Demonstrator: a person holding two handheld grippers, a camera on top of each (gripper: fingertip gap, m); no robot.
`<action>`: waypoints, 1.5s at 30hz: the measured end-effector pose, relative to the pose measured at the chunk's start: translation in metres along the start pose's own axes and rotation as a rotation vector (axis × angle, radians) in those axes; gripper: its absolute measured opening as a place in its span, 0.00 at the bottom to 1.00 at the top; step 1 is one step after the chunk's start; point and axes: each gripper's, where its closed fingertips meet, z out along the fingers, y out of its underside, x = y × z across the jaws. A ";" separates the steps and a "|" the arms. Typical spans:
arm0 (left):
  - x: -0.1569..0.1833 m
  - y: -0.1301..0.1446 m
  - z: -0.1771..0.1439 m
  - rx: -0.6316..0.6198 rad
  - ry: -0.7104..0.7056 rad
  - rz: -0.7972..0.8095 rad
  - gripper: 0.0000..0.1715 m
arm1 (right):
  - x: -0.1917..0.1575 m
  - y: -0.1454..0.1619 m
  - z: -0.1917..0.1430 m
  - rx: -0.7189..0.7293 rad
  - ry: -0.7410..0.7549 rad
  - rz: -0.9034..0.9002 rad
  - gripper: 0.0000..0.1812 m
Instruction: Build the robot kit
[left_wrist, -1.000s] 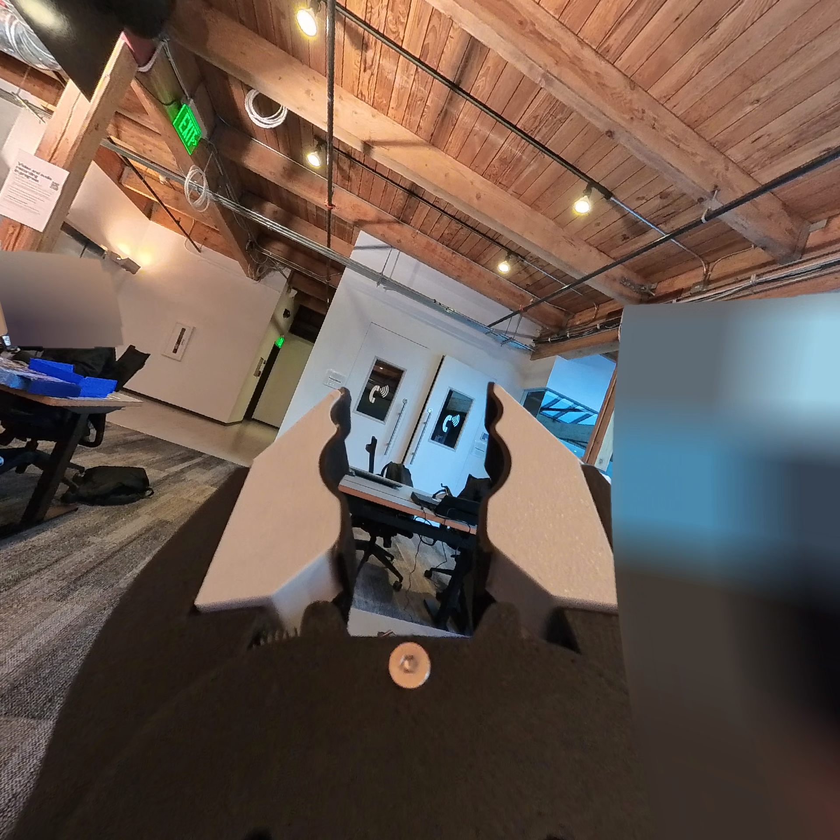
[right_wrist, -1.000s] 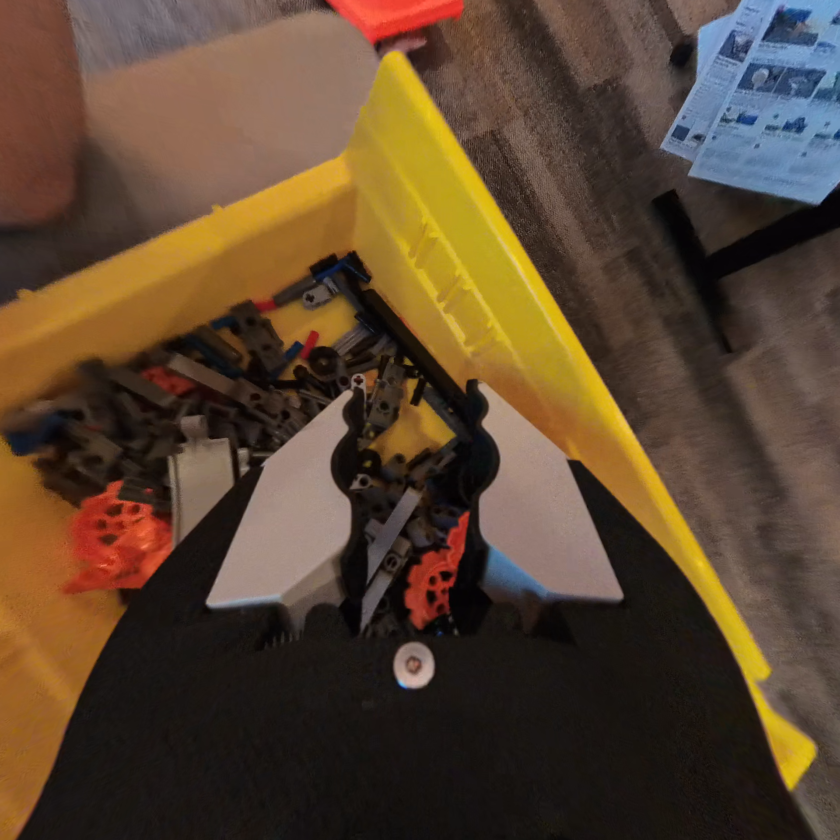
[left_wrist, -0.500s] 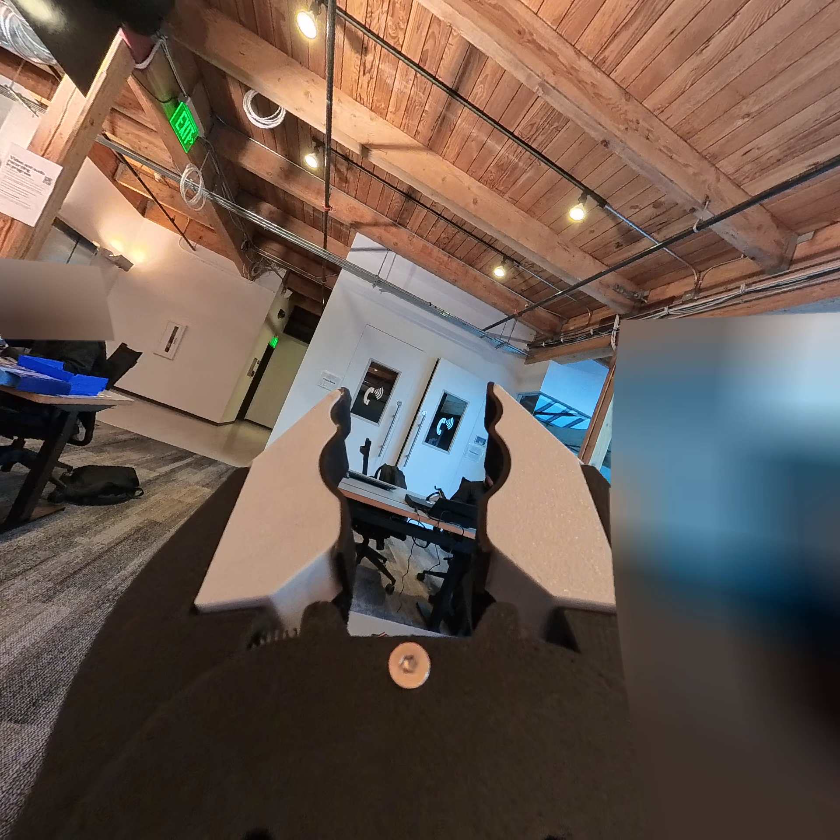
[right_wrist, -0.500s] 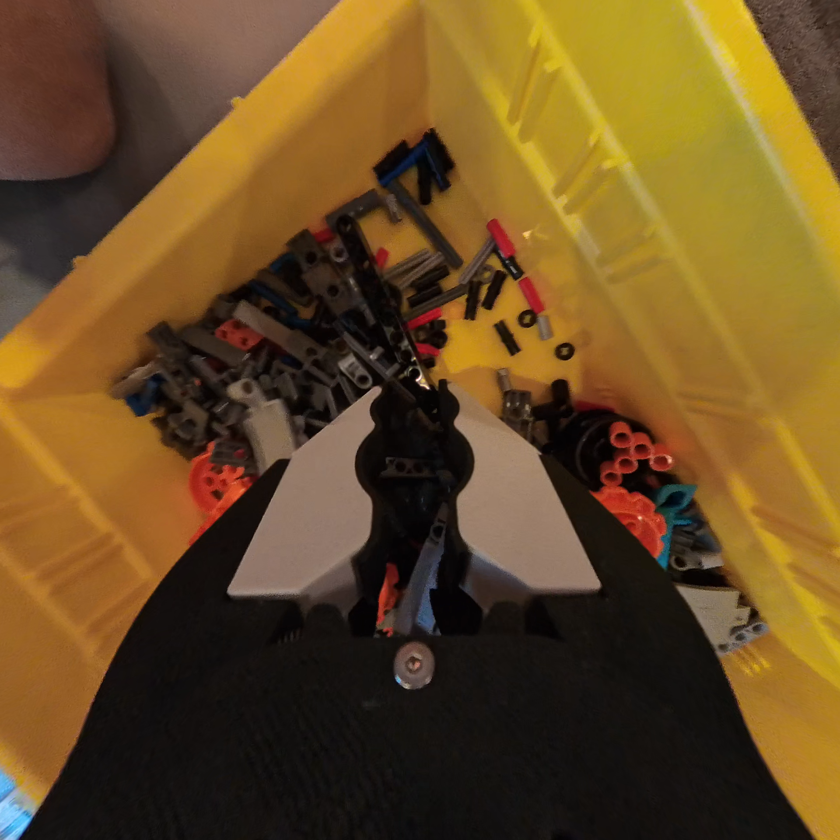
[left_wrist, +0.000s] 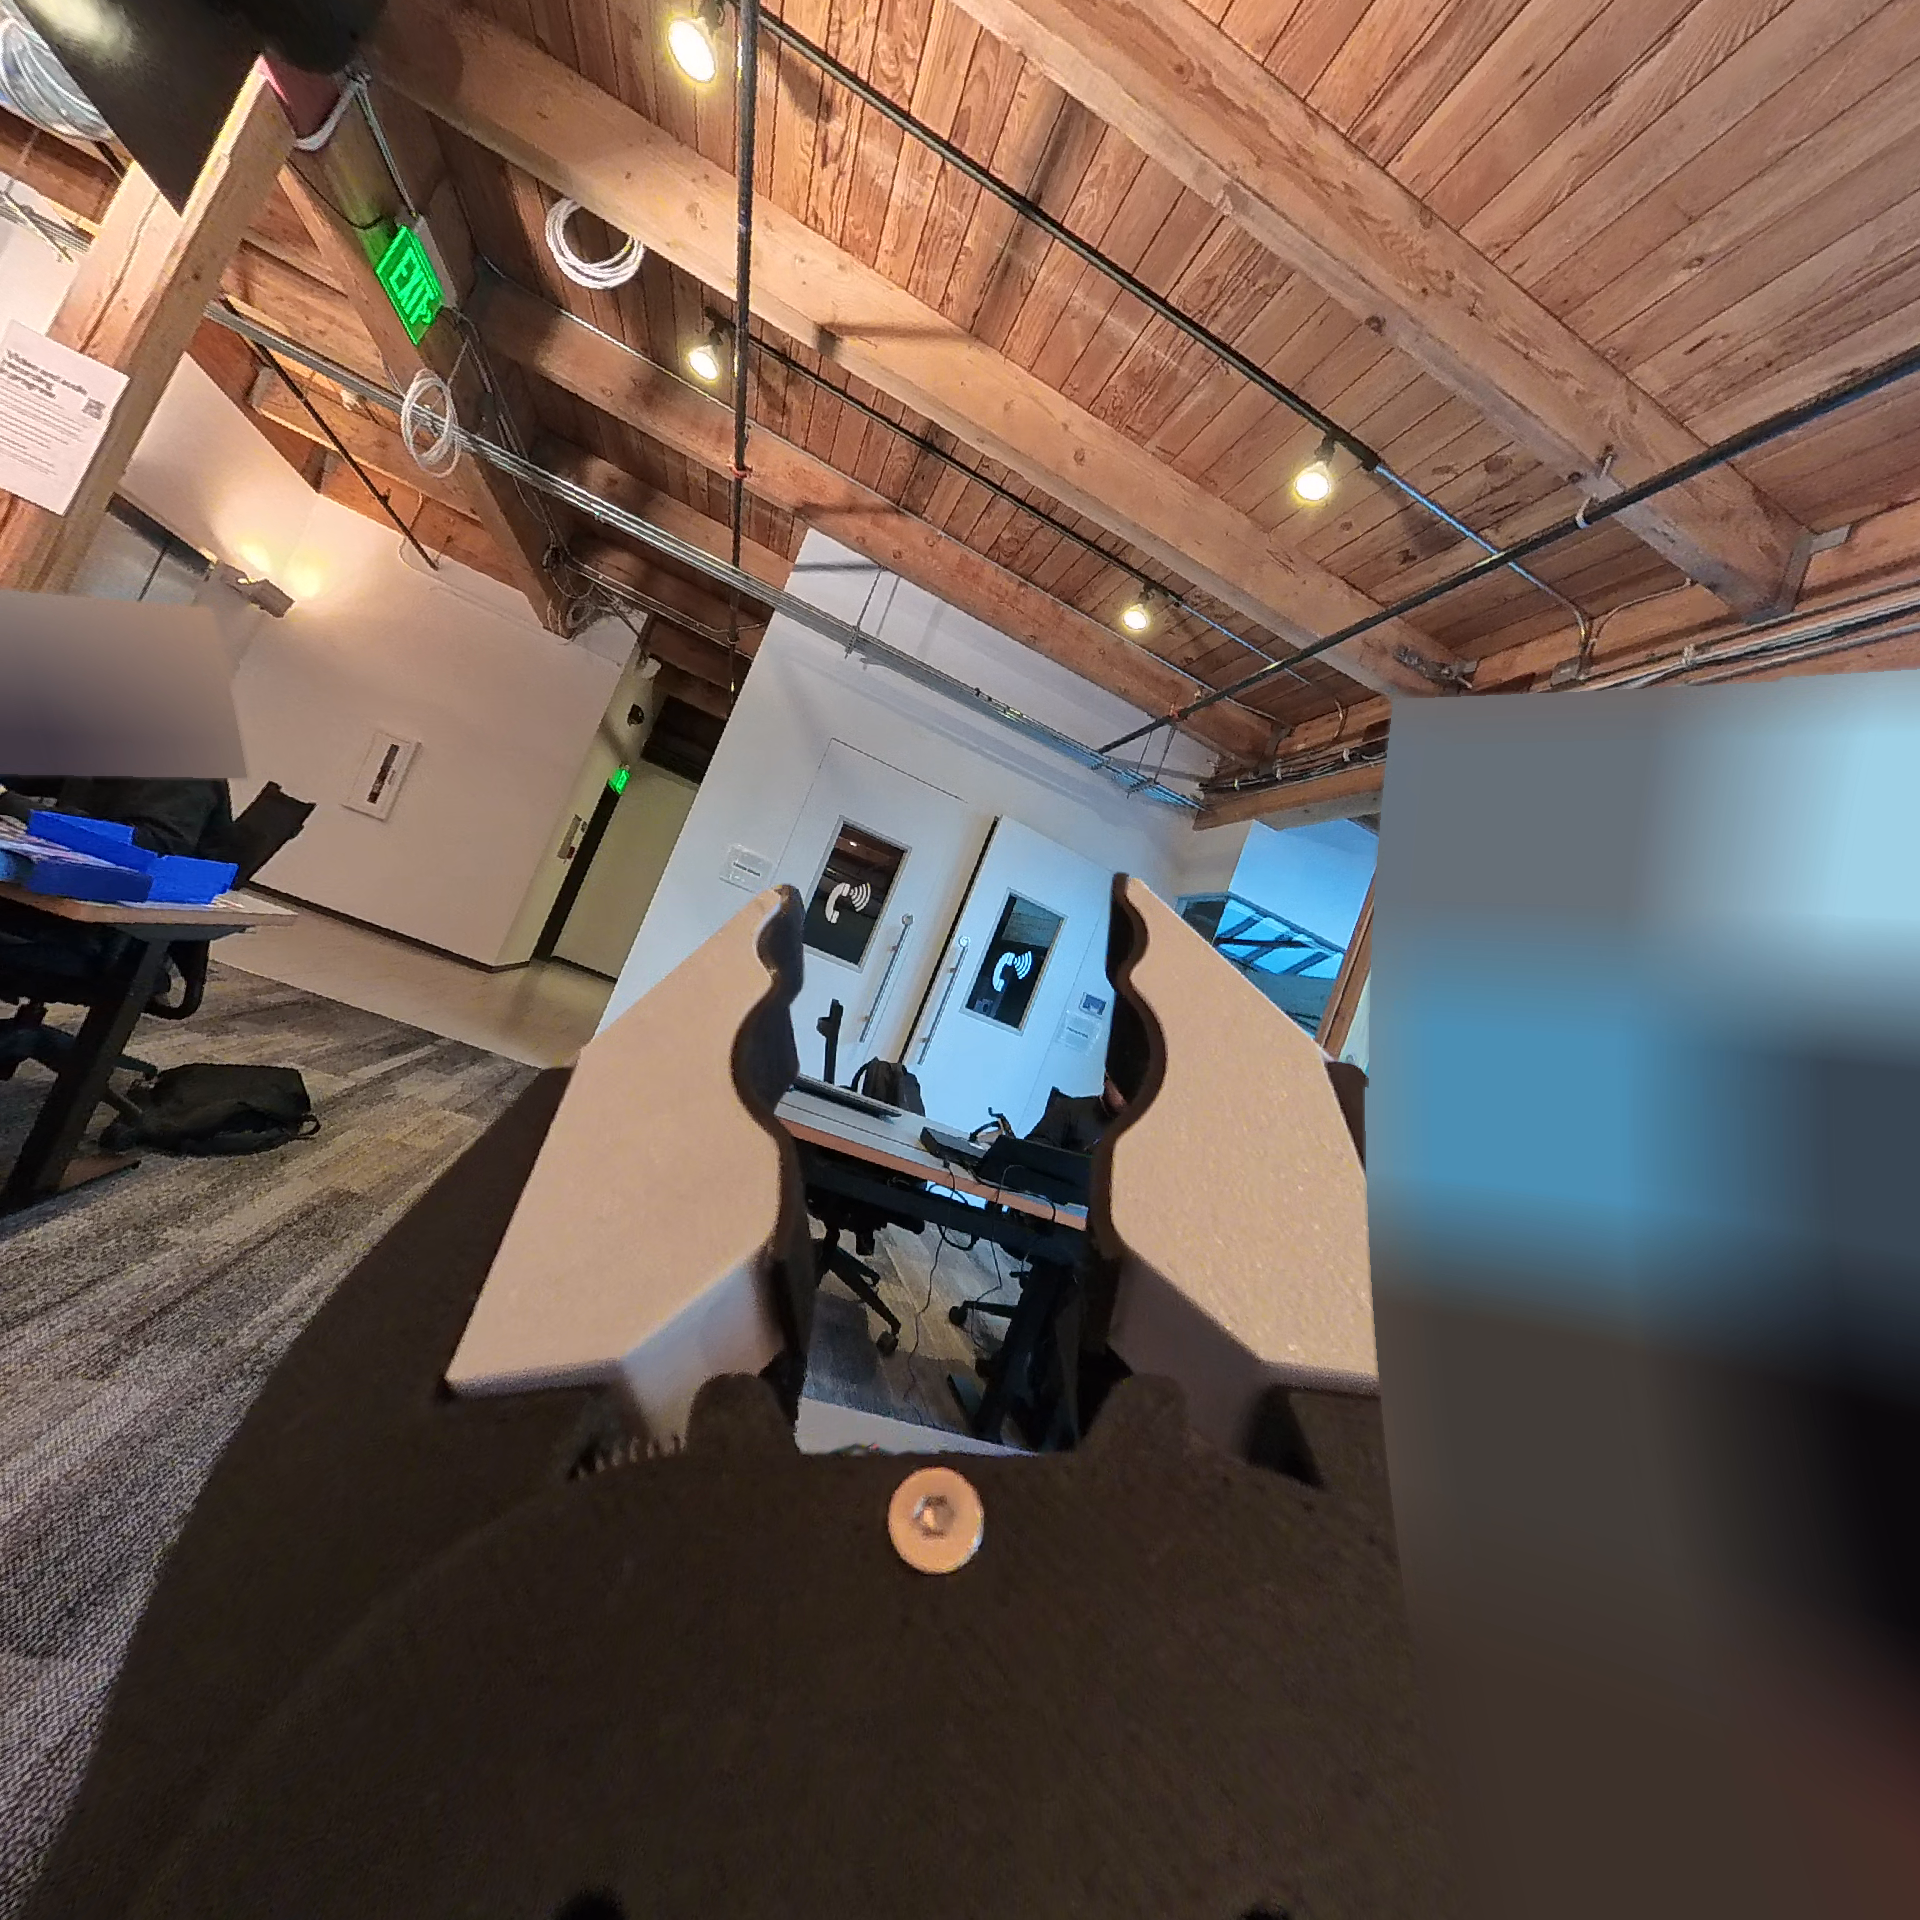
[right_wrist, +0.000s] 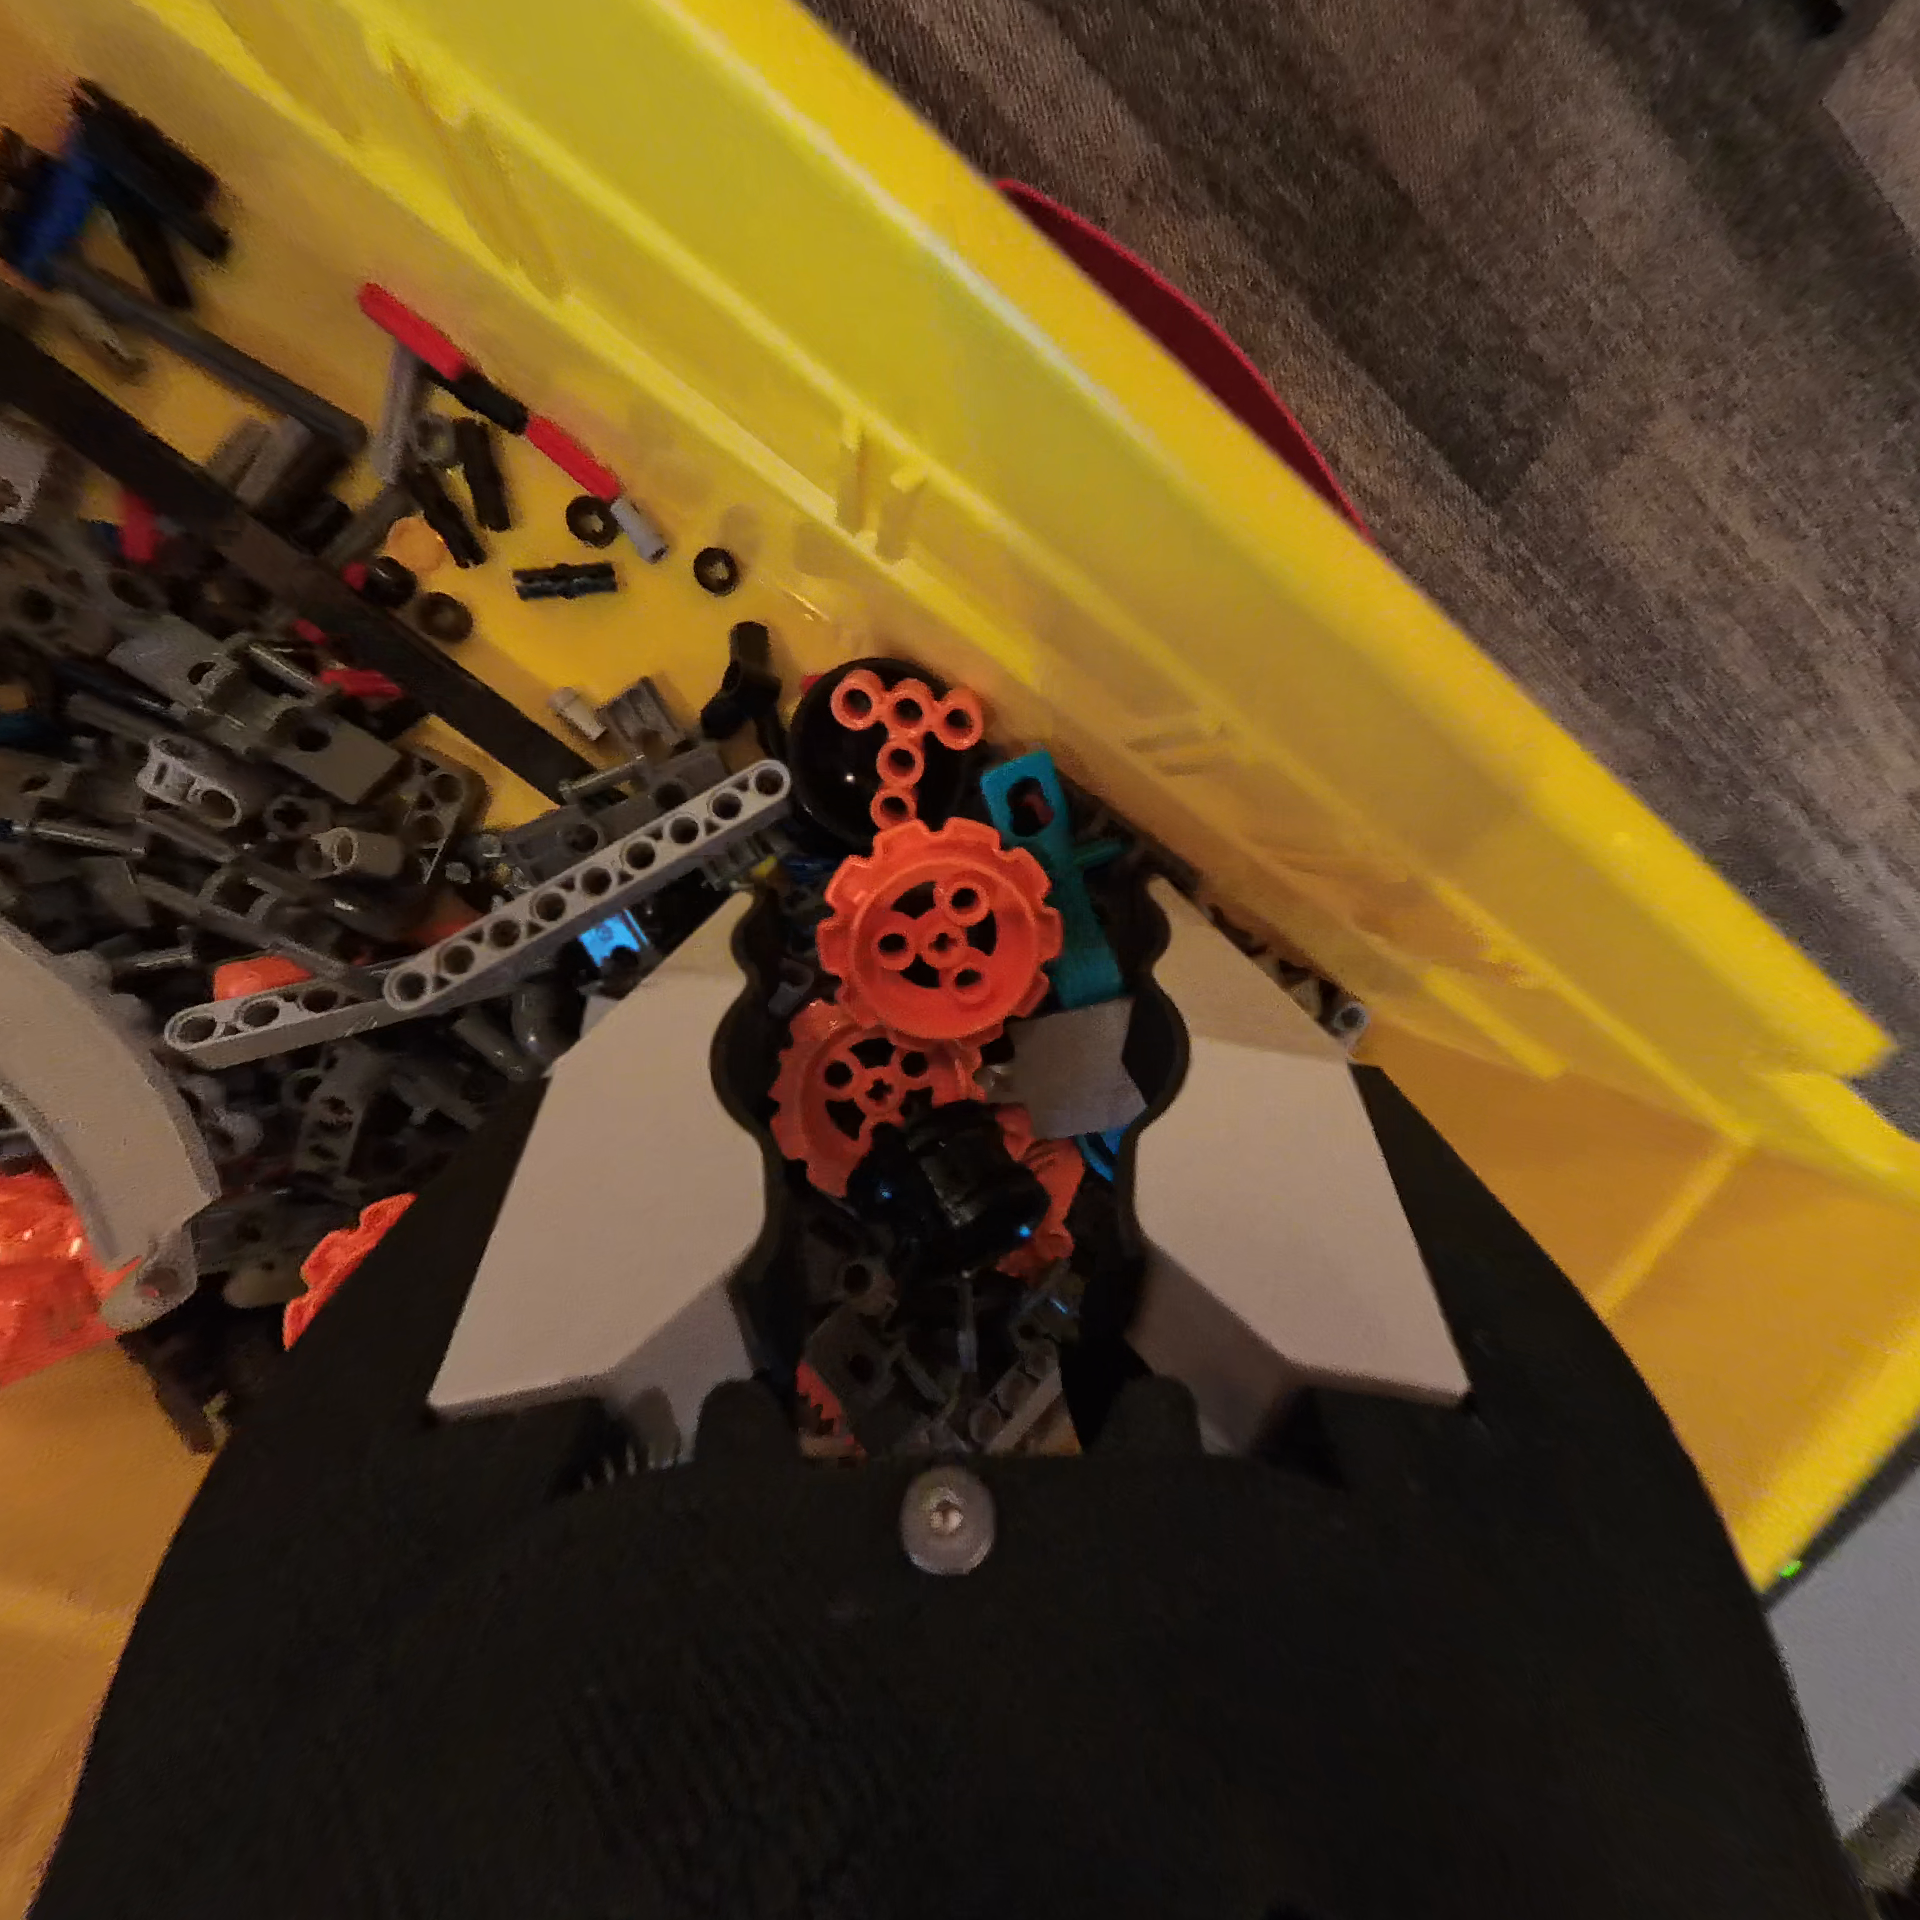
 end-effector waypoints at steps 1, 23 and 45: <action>0.000 0.000 0.000 -0.001 0.000 0.001 0.33 | -0.002 0.000 0.002 -0.008 -0.013 0.017 0.37; 0.002 -0.002 -0.001 0.007 0.006 0.002 0.33 | -0.129 -0.035 -0.044 0.103 -0.391 0.144 0.21; 0.003 0.000 0.001 0.003 0.009 0.001 0.32 | -0.034 -0.023 -0.008 -0.078 -0.237 0.299 0.08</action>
